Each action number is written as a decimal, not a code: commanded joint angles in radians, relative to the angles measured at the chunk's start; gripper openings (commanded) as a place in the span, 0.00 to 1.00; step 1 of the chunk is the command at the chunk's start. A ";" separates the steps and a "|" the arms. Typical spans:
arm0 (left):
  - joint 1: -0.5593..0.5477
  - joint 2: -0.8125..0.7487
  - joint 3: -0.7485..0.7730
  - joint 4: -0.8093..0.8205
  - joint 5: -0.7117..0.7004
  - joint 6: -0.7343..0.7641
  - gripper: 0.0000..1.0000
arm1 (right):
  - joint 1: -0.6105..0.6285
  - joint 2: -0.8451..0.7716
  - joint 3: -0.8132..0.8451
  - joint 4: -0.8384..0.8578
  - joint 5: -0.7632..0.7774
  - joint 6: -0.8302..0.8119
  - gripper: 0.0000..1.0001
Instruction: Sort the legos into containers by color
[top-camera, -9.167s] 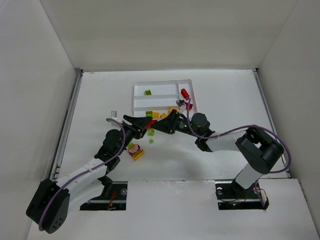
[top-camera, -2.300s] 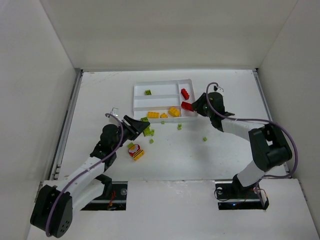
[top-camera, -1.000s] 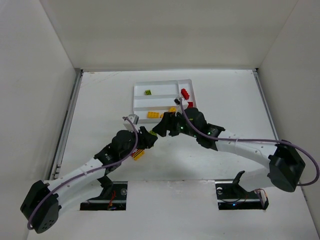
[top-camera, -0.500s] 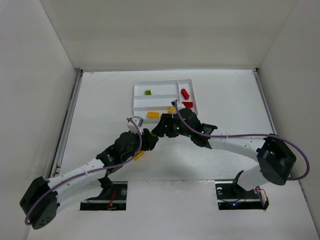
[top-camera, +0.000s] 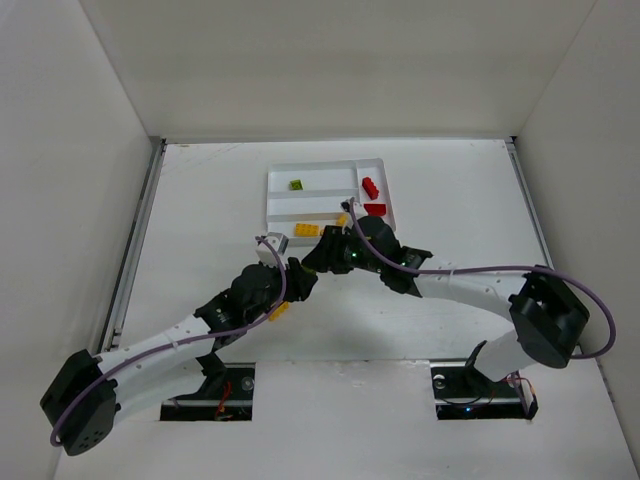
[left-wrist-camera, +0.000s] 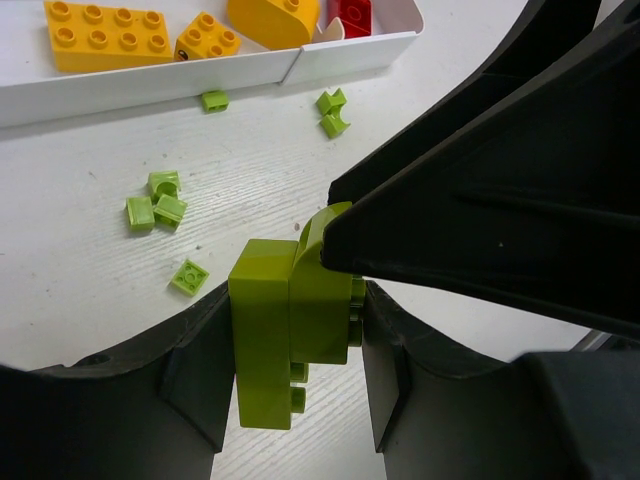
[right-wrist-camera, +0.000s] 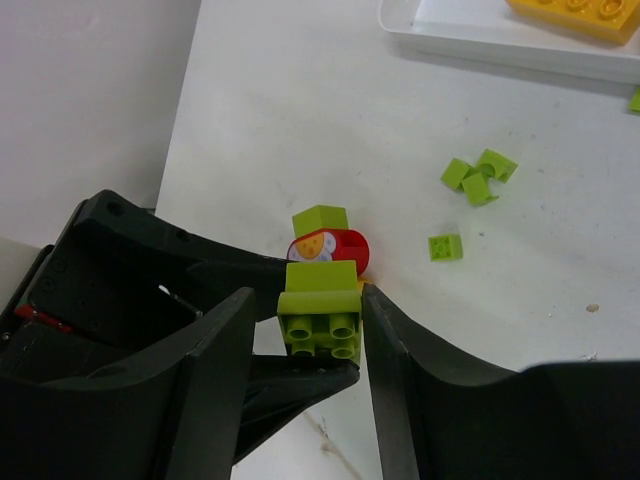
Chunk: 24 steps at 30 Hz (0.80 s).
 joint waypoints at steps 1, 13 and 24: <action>-0.010 0.000 0.050 0.060 -0.004 0.015 0.25 | 0.004 0.015 0.010 0.071 -0.049 0.023 0.53; -0.011 -0.001 0.049 0.060 -0.018 0.013 0.30 | 0.004 0.017 0.004 0.070 -0.049 0.033 0.33; -0.010 -0.008 0.046 0.061 -0.048 0.007 0.65 | -0.048 -0.014 -0.019 0.099 -0.032 0.064 0.32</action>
